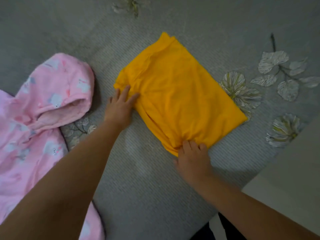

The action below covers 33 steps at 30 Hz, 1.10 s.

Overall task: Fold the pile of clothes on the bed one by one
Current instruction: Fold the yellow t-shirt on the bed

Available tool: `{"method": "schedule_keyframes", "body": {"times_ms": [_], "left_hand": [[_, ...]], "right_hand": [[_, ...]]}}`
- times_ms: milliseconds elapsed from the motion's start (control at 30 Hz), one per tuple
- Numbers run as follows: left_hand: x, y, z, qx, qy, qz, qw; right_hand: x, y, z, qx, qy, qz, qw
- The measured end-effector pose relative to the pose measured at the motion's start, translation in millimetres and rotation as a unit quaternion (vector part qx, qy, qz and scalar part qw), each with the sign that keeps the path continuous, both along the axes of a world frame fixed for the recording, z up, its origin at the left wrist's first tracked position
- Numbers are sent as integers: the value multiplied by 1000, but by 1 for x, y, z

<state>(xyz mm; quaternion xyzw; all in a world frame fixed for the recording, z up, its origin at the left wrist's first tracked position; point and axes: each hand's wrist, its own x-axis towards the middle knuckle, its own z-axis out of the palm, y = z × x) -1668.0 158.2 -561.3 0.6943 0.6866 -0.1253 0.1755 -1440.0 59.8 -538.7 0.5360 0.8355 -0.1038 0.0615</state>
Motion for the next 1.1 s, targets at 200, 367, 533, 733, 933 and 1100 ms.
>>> {"method": "schedule_keyframes", "body": {"times_ms": [200, 367, 533, 733, 933, 1100], "left_hand": [[-12, -11, -1, 154, -36, -226, 961], [0, 12, -20, 53, -45, -293, 954], [18, 34, -19, 27, 5, -258, 966], [69, 42, 11, 96, 12, -181, 979], [155, 69, 82, 131, 61, -265, 953], [275, 132, 156, 115, 77, -192, 972]], "right_hand": [[-33, 3, -4, -51, -31, -57, 997], [-20, 12, -19, -106, -79, -8, 991], [10, 32, -25, -58, -63, -11, 996], [70, 85, -11, -31, -24, 83, 996], [191, 142, 43, -127, -25, 118, 985], [315, 210, 128, -107, -9, 65, 992]]}}
